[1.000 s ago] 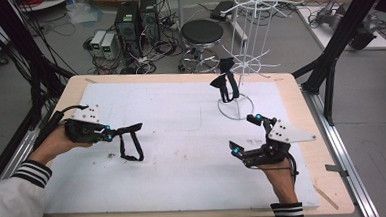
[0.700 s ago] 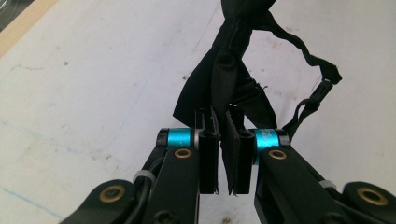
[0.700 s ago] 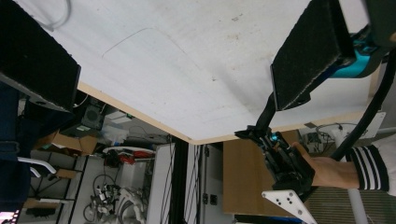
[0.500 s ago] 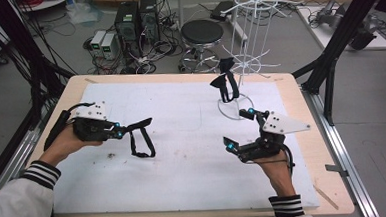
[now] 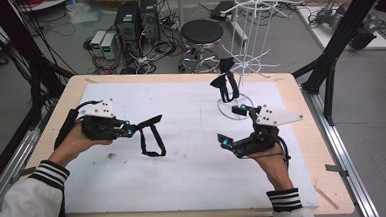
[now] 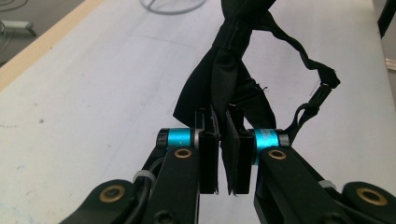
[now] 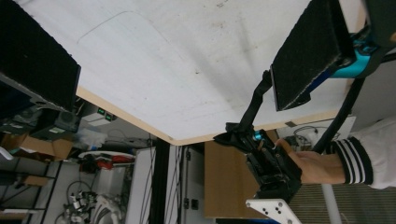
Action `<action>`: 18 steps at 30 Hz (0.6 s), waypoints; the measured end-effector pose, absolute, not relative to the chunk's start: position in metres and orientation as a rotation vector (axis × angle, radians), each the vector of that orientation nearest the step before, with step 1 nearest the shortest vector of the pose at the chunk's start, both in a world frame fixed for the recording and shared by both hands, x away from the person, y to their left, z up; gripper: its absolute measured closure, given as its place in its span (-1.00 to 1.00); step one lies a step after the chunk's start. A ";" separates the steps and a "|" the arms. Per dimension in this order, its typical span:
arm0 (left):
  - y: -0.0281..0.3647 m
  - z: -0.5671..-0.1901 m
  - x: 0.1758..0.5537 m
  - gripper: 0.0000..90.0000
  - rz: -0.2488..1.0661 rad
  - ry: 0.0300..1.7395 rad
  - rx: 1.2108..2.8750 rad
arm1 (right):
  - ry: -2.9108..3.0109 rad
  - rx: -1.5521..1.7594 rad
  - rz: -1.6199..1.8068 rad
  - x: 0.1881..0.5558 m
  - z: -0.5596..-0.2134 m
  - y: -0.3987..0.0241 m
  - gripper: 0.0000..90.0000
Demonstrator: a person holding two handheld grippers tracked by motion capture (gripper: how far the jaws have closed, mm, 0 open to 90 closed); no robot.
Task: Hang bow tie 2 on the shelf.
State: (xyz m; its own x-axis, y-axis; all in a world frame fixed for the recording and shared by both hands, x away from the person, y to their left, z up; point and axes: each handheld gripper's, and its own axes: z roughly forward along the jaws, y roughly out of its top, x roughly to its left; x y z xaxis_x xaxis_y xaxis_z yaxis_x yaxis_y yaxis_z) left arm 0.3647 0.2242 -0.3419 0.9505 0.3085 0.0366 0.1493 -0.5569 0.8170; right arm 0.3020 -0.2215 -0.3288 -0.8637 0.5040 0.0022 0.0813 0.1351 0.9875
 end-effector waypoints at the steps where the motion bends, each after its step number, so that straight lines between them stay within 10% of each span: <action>1: 0.223 -0.341 0.364 0.88 0.223 0.317 2.166 | 2.097 0.562 1.782 0.303 -0.327 -0.220 -0.98; 18: 0.196 -0.336 0.360 0.88 0.197 0.280 2.117 | 2.181 0.488 1.822 0.324 -0.321 -0.191 -0.98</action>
State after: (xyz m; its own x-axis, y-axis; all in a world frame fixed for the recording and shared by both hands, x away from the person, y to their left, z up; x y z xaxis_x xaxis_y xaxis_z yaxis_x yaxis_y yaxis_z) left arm 0.3598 0.1964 -0.3362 0.9607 0.2758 0.0305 0.1213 -0.5162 0.8478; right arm 0.3238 -0.1911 -0.3206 -0.9107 0.4128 0.0174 0.0907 0.1585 0.9832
